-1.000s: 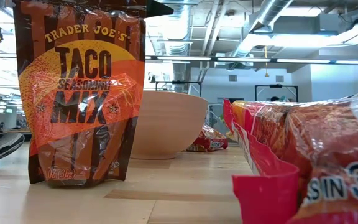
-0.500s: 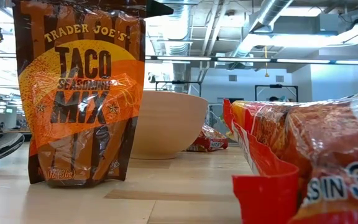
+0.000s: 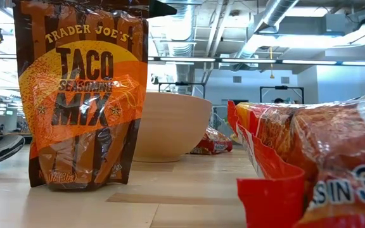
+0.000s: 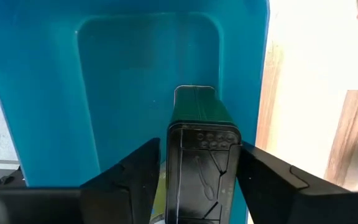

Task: Pick & Place Food Item
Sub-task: Put the dark green seasoning can into the dark blue bin, then put the yellow seasoning can into the dark blue bin

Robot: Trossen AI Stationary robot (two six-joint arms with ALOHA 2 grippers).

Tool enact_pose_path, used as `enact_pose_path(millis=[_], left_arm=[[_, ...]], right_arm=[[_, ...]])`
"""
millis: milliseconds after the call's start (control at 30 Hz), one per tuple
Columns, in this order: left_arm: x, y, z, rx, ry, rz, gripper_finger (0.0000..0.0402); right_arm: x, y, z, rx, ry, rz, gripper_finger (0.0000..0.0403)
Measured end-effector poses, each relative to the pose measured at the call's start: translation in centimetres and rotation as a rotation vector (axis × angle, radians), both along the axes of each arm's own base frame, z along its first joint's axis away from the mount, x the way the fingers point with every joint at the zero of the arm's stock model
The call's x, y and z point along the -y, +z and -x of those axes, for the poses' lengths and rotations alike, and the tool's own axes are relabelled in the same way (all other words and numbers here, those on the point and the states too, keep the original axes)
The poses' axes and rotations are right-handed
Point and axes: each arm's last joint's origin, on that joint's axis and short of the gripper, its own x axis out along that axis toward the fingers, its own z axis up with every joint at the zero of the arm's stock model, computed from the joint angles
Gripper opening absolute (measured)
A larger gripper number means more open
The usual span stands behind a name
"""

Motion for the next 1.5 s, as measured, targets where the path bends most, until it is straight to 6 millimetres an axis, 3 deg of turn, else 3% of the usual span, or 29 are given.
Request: enact_pose_path(millis=[467, 1067, 1500], left_arm=[[0.0, 0.0, 0.0, 0.000, 0.000, 0.000, 0.0271], [0.0, 0.0, 0.0, 0.000, 0.000, 0.000, 0.0271], [0.0, 0.0, 0.0, 0.000, 0.000, 0.000, 0.0271]], right_arm=[[-0.4, 1.9, -0.4, 0.013, 0.008, -0.015, 0.0205], [-1.0, 7.0, -0.9, 0.038, 0.037, -0.031, 0.0203], [-1.2, 9.9, -1.4, 0.139, 0.157, -0.030, 0.0147]])
